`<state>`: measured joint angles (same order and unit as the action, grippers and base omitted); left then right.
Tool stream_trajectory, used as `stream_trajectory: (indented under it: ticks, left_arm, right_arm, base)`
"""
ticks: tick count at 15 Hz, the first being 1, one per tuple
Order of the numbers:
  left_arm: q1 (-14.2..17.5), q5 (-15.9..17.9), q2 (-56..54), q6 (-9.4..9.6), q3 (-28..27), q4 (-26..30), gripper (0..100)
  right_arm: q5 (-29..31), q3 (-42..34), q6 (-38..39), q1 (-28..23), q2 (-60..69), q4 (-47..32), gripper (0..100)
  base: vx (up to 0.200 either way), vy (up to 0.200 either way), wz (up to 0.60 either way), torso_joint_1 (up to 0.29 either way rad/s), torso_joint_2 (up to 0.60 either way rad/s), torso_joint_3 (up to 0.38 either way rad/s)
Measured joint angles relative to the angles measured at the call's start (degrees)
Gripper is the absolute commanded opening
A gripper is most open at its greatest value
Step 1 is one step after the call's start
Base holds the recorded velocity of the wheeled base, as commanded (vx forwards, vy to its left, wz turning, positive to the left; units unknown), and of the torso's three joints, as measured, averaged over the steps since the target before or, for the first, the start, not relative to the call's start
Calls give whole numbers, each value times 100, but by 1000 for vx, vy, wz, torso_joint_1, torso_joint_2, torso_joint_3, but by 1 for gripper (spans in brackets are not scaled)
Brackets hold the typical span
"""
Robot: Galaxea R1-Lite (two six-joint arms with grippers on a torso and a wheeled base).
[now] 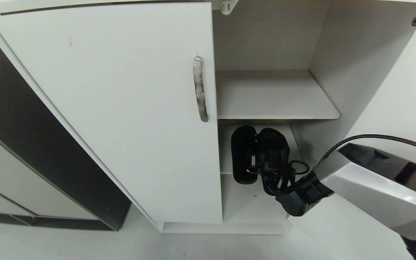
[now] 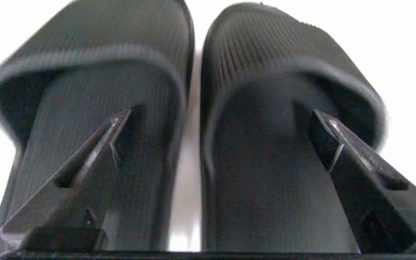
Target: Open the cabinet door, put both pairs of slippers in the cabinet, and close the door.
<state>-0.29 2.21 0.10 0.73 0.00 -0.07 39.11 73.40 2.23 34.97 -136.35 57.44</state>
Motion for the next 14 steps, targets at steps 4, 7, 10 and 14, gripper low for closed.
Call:
stream_trajectory:
  ticks: [4,7,10,14]
  left_arm:
    - [-4,0,0,11,0,0,0]
    - [-1,0,0,20,0,0,0]
    - [0,0,0,24,0,0,0]
    - [0,4,0,24,0,-4,0]
  right_arm:
    - [27,-1619,-5,375,590,929,100]
    - [-2,-2809,-27,736,1023,1719,100]
    - [-90,-3077,-38,852,1213,1758,100]
    - [-129,-3121,-45,894,1275,1763,100]
  base:
    - [0,0,0,0,0,0]
    - [0,0,0,0,0,0]
    - [-67,0,0,1,1,1]
    - [-200,0,0,-6,2,4]
